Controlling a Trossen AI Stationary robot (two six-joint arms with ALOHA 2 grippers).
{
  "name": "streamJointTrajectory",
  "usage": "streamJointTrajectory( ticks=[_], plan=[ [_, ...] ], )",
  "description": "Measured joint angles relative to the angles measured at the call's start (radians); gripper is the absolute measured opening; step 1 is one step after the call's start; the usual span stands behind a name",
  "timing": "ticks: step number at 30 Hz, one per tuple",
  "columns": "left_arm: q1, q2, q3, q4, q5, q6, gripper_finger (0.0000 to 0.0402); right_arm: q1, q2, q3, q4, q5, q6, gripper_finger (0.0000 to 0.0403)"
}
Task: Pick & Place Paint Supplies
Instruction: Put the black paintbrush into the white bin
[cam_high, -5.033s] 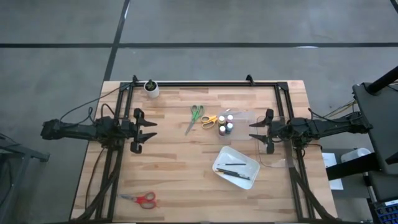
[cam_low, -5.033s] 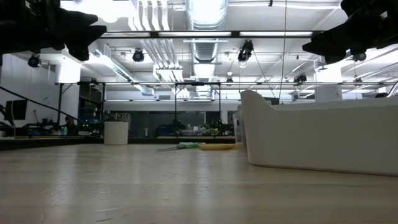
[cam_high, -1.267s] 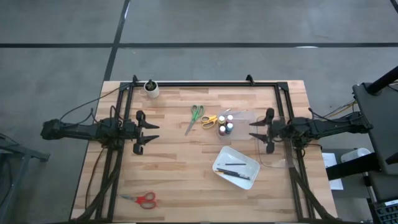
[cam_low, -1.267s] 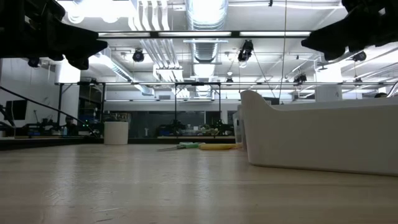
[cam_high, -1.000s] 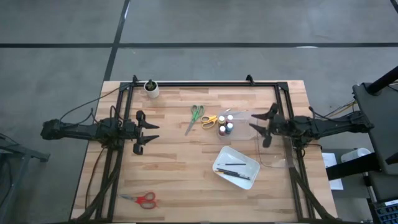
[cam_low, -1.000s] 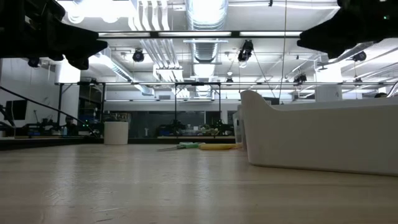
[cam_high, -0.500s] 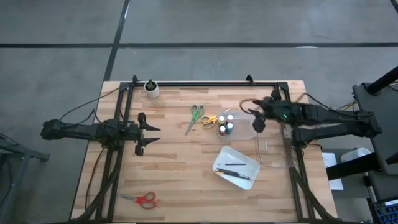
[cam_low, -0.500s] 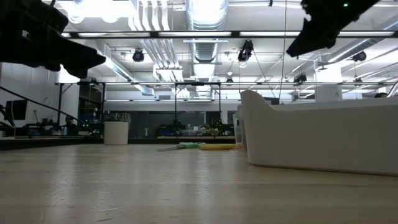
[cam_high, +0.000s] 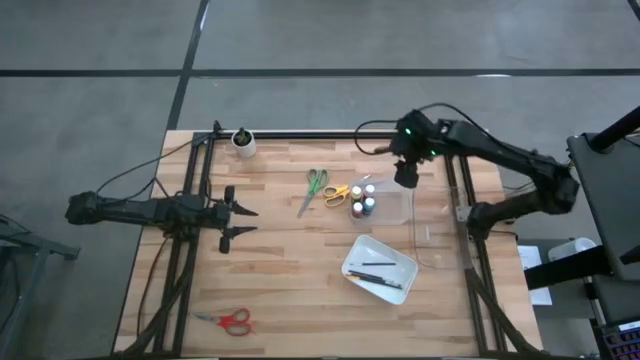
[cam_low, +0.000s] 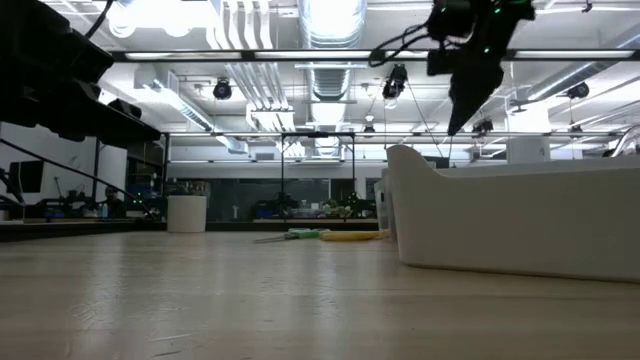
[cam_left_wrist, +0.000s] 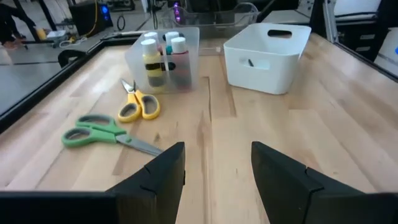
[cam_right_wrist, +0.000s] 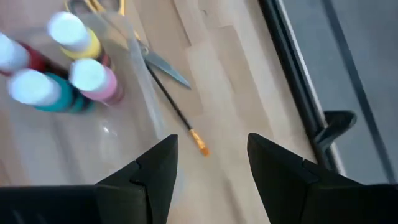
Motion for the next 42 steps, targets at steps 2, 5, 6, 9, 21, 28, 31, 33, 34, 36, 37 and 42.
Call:
streamJointTrajectory(
  ticks=[2,5,6,9,21,28,31,33,34,36,37,42],
  plan=[
    [0.0,0.0,0.0,0.0,0.0,-0.001,0.0187,-0.027,0.053,0.031,-0.003,-0.022,-0.092,0.0191],
    [0.0,0.0,0.0,0.0,0.0,-0.001,0.0187,-0.05,0.115,0.059,-0.005,-0.049,-0.236,0.0191],
    [0.0,0.0,0.0,0.0,0.0,-0.001,0.0187,-0.051,0.134,0.066,-0.005,-0.051,-0.271,0.0191],
    [0.0,0.0,0.0,-0.001,0.0,-0.001,0.0187,-0.059,0.181,0.075,-0.005,-0.051,-0.312,0.0191],
    [0.0,-0.001,0.0,-0.003,0.0,0.002,0.0187,-0.123,0.306,0.066,0.005,-0.099,-0.339,0.0191],
    [0.0,-0.001,0.0,-0.003,0.0,0.002,0.0187,-0.156,0.389,0.061,0.006,-0.17,-0.389,0.0191],
    [0.0,-0.001,0.0,-0.003,0.0,0.002,0.0187,-0.162,0.424,0.058,0.005,-0.181,-0.391,0.0191],
    [0.0,-0.001,0.0,-0.003,0.0,0.002,0.0187,-0.162,0.443,0.057,0.004,-0.181,-0.392,0.0191],
    [0.0,-0.001,0.0,-0.003,0.0,0.002,0.0187,-0.162,0.448,0.055,0.005,-0.181,-0.394,0.0191],
    [0.0,0.0,-0.001,-0.003,0.0,0.002,0.0187,-0.161,0.458,0.048,0.007,-0.182,-0.408,0.0191],
    [0.0,0.0,-0.001,-0.003,0.0,0.002,0.0187,-0.161,0.462,0.043,0.007,-0.184,-0.415,0.0191],
    [0.0,0.0,-0.001,-0.003,0.0,0.002,0.0187,-0.161,0.466,0.004,0.04,-0.183,-0.418,0.0191]
  ],
)
